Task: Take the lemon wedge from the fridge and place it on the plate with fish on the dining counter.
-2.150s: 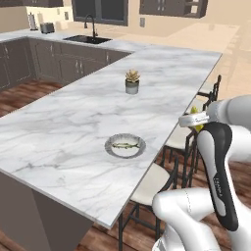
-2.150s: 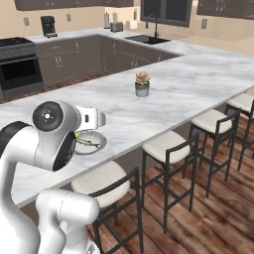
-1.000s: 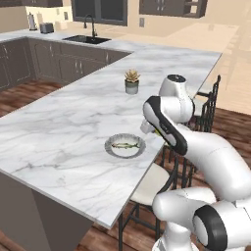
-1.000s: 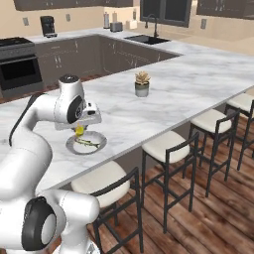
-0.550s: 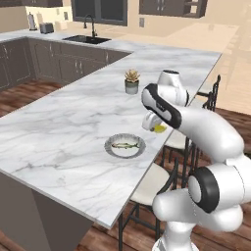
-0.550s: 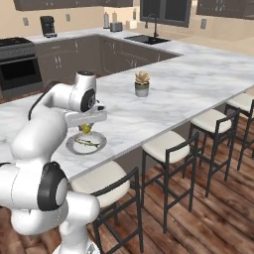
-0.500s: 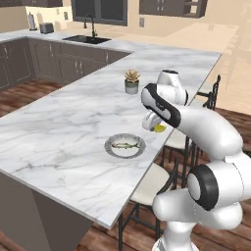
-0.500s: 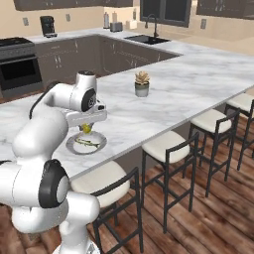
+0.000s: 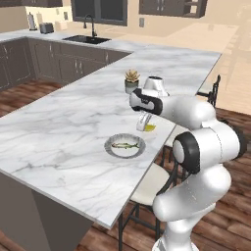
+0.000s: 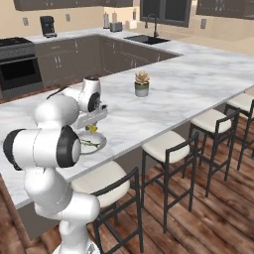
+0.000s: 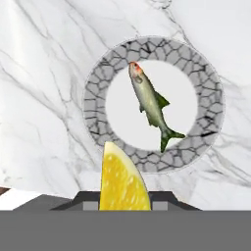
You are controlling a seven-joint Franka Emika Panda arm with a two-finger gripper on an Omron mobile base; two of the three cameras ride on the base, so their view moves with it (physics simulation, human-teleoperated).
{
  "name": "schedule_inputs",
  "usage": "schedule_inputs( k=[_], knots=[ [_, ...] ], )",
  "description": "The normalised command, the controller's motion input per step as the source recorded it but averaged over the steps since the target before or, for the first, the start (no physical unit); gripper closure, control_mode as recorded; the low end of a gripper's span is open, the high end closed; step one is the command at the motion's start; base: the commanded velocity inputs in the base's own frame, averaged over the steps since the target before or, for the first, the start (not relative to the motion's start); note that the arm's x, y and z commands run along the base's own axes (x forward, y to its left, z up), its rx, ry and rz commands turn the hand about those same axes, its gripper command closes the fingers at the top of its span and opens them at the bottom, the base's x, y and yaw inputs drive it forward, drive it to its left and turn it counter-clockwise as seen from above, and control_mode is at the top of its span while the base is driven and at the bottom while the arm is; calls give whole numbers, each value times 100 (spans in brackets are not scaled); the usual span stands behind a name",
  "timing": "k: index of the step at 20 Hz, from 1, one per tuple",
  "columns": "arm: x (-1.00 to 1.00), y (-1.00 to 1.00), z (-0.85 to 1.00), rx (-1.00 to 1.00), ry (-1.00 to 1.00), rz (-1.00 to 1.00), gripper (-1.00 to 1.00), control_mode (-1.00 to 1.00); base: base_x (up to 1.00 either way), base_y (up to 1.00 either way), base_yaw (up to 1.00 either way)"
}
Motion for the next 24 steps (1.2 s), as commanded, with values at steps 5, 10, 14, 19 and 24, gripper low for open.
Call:
schedule_inputs(
  k=[5, 10, 14, 19, 24],
  knots=[
    [87, 47, -55, -6, 0, 20, 100, -100, 0, 0, 0],
    [77, 62, -40, -4, 0, 6, 100, -100, 0, 0, 0],
    [35, 46, -18, -3, 9, 3, 100, -100, 0, 0, 0],
    [32, 7, -30, 0, 10, 2, 100, -100, 0, 0, 0],
    [8, 0, -45, 0, 6, 3, 100, -100, 0, 0, 0]
  ],
)
